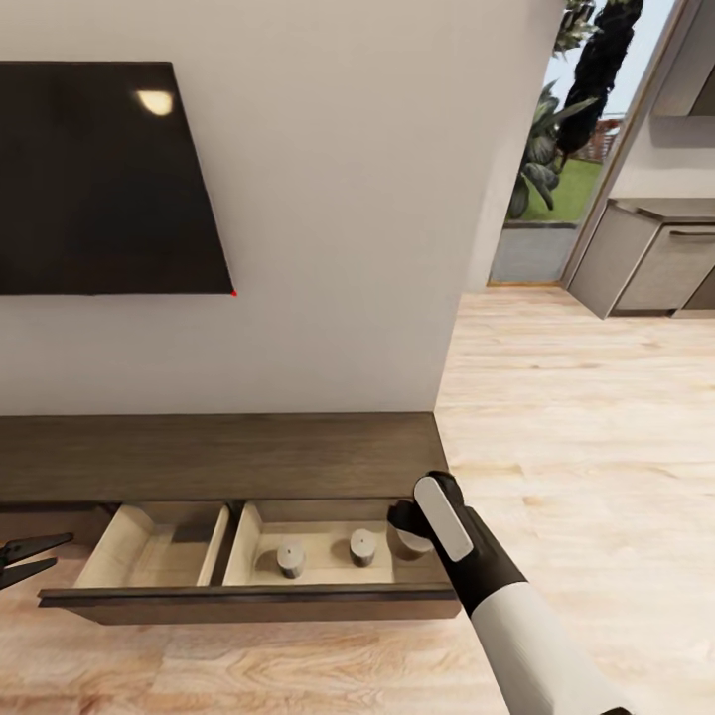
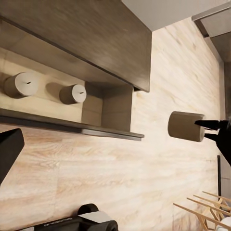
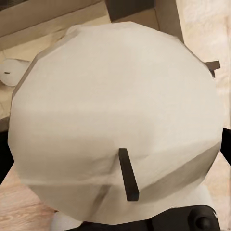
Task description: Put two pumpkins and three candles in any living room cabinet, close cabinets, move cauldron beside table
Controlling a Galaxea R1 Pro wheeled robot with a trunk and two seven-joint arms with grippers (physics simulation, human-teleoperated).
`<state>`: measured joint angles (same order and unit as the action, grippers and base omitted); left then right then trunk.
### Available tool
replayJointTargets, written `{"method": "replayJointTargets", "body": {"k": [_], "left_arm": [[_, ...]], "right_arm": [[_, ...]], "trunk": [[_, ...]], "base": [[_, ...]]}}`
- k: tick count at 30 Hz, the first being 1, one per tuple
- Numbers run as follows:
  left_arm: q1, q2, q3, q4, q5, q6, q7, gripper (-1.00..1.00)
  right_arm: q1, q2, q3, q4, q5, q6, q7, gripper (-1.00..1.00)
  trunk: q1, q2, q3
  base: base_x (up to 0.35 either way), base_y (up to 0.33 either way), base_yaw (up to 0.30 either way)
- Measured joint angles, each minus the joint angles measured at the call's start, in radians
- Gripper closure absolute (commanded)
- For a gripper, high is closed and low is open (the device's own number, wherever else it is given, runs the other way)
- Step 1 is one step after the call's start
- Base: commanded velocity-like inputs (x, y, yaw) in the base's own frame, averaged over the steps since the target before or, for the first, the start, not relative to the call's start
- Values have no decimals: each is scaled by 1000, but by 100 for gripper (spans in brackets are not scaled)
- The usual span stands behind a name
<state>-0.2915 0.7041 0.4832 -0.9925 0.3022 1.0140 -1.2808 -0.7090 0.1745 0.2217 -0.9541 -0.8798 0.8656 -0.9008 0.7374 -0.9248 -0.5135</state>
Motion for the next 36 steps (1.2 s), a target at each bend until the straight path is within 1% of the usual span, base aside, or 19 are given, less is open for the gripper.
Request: {"method": "replayJointTargets", "body": {"k": [3, 4, 6, 9, 14, 22, 26, 28, 29, 30, 31, 33, 36], "left_arm": [[0, 0, 0, 0, 0, 0, 0, -100], [0, 0, 0, 0, 0, 0, 0, -100], [0, 0, 0, 0, 0, 0, 0, -100], [0, 0, 0, 0, 0, 0, 0, -100], [0, 0, 0, 0, 0, 0, 1, -100], [0, 0, 0, 0, 0, 0, 1, -100], [0, 0, 0, 0, 0, 0, 1, -100], [0, 0, 0, 0, 0, 0, 1, -100], [0, 0, 0, 0, 0, 0, 1, -100], [0, 0, 0, 0, 0, 0, 1, -100], [0, 0, 0, 0, 0, 0, 1, -100], [0, 0, 0, 0, 0, 0, 1, -100], [0, 0, 0, 0, 0, 0, 1, -100]], "right_arm": [[-3, 0, 33, 27, 1, -33, 0, 100], [-13, 0, 46, 58, 3, -53, 0, 100], [-33, 0, 54, 107, 4, -68, 0, 100], [-50, 0, 59, 156, 3, -77, 1, 100], [-56, 0, 60, 177, 3, -85, 4, 100], [-57, 0, 62, 231, 5, -137, 11, 100], [-58, 0, 75, 262, 4, -159, 15, 100], [-58, 0, 80, 268, 2, -178, 33, 100], [-58, 0, 85, 270, 1, -192, 52, 100], [-58, 0, 97, 272, 5, -208, 87, 100], [-58, 0, 105, 273, 23, -212, 109, 100], [-58, 0, 114, 274, 77, -216, 143, 100], [-58, 0, 116, 276, 156, -219, 166, 100]], "trunk": [[0, 0, 0], [0, 0, 0], [0, 0, 0], [0, 0, 0], [0, 0, 0], [0, 0, 0], [0, 0, 0], [0, 0, 0], [0, 0, 0], [0, 0, 0], [0, 0, 0], [0, 0, 0], [0, 0, 0]], "base": [[51, 0, 0], [134, 0, 0], [136, 0, 0], [52, 0, 0], [9, 0, 0], [0, 0, 0], [15, 7, 0], [110, 88, 0], [162, 128, 0], [144, 89, 0], [124, 57, 0], [129, 30, 0], [175, 9, 0]]}}
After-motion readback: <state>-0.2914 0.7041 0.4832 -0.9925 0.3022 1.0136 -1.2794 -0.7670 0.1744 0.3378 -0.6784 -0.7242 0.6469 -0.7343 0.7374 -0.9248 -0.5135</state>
